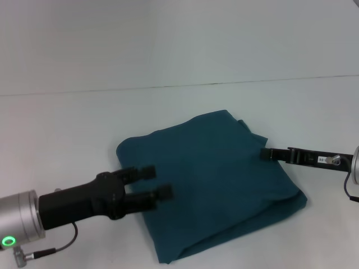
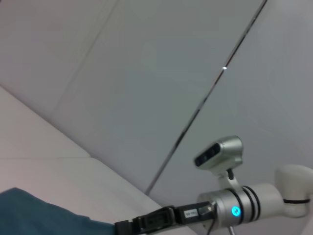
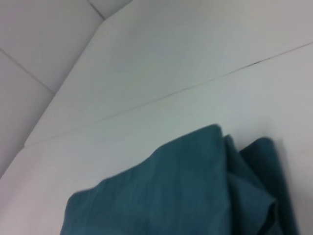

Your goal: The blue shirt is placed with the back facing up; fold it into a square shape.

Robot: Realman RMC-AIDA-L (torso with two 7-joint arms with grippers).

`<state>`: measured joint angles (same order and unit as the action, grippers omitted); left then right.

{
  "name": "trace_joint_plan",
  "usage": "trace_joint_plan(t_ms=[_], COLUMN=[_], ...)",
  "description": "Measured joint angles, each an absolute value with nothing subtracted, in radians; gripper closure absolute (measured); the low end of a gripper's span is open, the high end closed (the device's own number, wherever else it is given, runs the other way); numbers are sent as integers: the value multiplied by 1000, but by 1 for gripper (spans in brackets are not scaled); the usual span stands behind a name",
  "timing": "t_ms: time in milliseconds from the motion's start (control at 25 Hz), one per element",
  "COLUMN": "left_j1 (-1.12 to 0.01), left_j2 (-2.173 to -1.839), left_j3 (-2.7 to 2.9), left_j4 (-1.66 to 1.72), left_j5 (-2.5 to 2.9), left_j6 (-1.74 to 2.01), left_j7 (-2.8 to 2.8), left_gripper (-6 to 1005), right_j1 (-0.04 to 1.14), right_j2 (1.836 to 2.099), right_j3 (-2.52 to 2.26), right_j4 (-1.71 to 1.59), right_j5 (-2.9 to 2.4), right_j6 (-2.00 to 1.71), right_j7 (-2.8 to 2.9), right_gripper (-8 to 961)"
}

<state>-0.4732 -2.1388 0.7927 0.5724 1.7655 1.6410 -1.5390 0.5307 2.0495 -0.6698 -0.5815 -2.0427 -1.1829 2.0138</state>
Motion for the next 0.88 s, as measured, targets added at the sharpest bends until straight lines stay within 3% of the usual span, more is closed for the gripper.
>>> trace_joint_plan(t_ms=[40, 480, 720, 880], left_j1=[-476, -532, -567, -588], left_j2=[-2139, -2143, -2141, -2136], left_j3=[786, 749, 759, 761], left_j4=[572, 566, 534, 514], left_j5=[1764, 1761, 1772, 1802], left_j6=[1629, 1310, 1142, 1104], left_j7=[-1543, -1749, -1844, -1886], left_gripper=[112, 111, 111, 111], right_j1=[530, 534, 539, 549], right_j2=[2048, 2012, 1979, 1964], right_j3=[-660, -545, -545, -546], right_j4=[-584, -645, -647, -647], right_j5=[-2043, -1960, -1942, -1941], right_j6=[-1181, -1289, -1332, -1339], right_j7=[2014, 1980, 1993, 2013], right_gripper=[837, 339, 126, 52])
